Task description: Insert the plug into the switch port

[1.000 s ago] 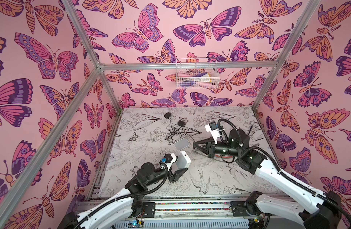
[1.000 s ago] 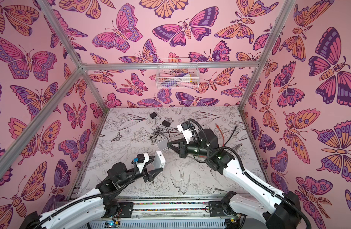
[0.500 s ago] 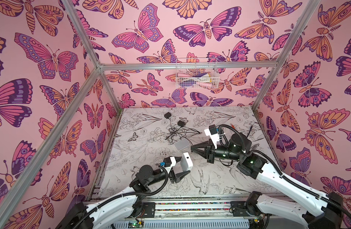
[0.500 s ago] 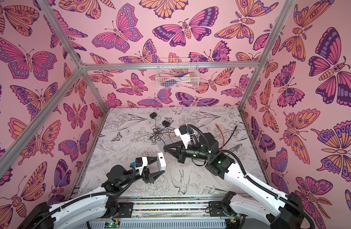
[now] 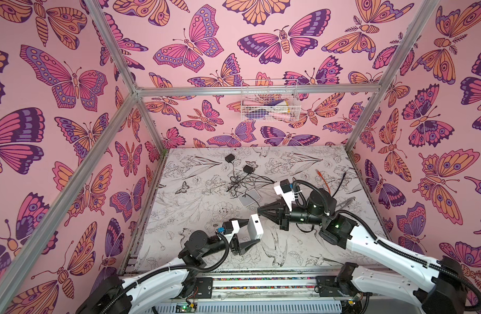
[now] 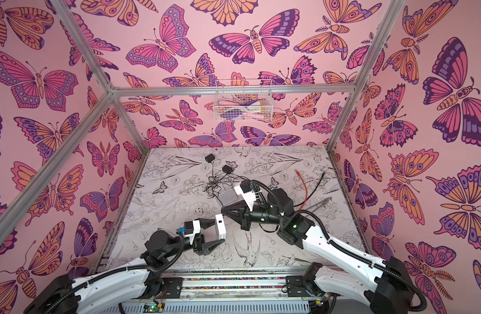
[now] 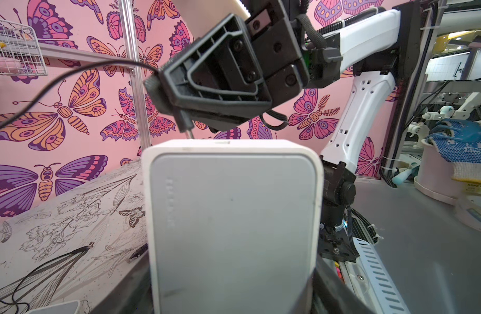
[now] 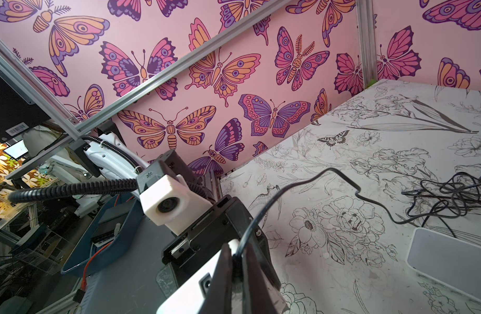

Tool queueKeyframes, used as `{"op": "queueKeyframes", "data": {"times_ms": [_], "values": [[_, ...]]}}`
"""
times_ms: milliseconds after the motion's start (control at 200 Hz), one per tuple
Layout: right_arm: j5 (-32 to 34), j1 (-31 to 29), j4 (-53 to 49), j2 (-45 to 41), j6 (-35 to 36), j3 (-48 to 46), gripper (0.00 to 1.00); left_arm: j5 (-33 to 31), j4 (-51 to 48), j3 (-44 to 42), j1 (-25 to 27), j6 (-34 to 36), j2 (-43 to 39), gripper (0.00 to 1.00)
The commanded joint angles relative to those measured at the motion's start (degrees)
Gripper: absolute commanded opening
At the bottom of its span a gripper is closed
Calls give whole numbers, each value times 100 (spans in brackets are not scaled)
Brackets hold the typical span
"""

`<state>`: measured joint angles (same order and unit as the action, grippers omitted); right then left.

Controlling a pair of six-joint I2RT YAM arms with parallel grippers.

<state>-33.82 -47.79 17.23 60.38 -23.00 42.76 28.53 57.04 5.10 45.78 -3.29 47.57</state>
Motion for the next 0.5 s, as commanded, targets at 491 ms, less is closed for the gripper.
{"op": "queueKeyframes", "data": {"times_ms": [491], "values": [[416,-349,455,-101,224,-102,0,-15,308,-132,107,-49,-43,0]]}}
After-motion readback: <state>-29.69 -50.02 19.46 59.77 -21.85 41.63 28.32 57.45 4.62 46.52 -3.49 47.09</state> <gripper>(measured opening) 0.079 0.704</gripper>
